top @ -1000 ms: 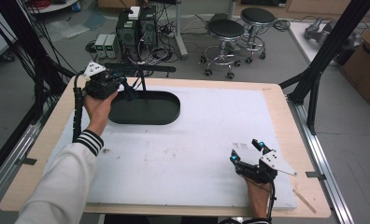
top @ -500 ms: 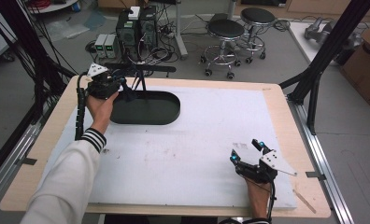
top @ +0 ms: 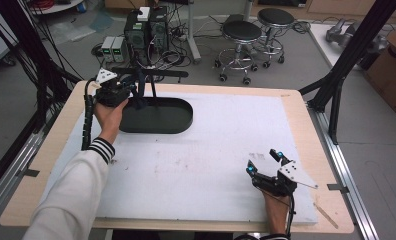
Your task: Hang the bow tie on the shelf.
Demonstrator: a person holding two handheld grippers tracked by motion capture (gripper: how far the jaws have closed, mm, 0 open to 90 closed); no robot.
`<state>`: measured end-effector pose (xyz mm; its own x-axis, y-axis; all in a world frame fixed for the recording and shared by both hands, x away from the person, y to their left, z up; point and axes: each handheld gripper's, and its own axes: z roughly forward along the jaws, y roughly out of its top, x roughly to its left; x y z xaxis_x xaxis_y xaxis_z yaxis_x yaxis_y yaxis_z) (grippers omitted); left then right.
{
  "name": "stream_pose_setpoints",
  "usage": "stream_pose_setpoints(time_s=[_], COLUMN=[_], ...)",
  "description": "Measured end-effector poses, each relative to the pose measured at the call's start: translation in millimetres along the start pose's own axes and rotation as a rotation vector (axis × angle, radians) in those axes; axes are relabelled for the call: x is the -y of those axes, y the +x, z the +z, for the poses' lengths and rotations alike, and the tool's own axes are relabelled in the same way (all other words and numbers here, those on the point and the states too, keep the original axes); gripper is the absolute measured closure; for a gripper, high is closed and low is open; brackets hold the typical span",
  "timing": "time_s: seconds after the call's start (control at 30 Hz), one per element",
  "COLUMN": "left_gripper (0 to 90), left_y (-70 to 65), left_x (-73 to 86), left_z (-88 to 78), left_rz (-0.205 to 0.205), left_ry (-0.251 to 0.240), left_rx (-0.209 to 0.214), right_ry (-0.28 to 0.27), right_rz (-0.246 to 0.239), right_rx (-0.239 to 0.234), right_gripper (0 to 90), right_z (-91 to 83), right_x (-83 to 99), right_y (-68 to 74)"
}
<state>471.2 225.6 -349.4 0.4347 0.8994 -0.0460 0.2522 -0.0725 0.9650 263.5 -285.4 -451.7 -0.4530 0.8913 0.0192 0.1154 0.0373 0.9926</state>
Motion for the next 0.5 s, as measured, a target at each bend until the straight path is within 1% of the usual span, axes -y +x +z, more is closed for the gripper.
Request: stream_pose_setpoints(time_s=[0.07,0.17,0.3,0.33,0.4,0.5], left_gripper=[85.0,84.9,85.0,85.0,85.0,85.0], left_y=[-1.3,-2.0,-3.5,-4.3,-4.6,-3.9], left_x=[-1.3,-1.8,-1.7,-2.4,-3.0,-1.7], left_z=[-1.6,-2.7,-2.5,-2.5,-2.3,-0.2], left_rz=[0.013,0.013,0.027,0.035,0.032,0.025], left_ry=[0.0,-0.004,-0.012,-0.024,-0.039,-0.042], left_rx=[-0.005,-0.012,-0.027,-0.04,-0.047,-0.054], right_ry=[0.001,0.003,0.002,0.003,0.005,0.0], right_rz=[0.001,0.001,-0.002,-0.003,0.003,0.002], right_rx=[0.0,0.002,-0.001,0.002,0.0,-0.001], right_gripper=[10.1,10.1,10.1,10.1,10.1,10.1], right_z=[0.0,0.1,0.2,0.1,-0.1,0.1], right_x=[0.0,0.0,0.0,0.0,0.0,0.0], right_y=[0.1,0.7,0.6,0.2,0.6,-0.1])
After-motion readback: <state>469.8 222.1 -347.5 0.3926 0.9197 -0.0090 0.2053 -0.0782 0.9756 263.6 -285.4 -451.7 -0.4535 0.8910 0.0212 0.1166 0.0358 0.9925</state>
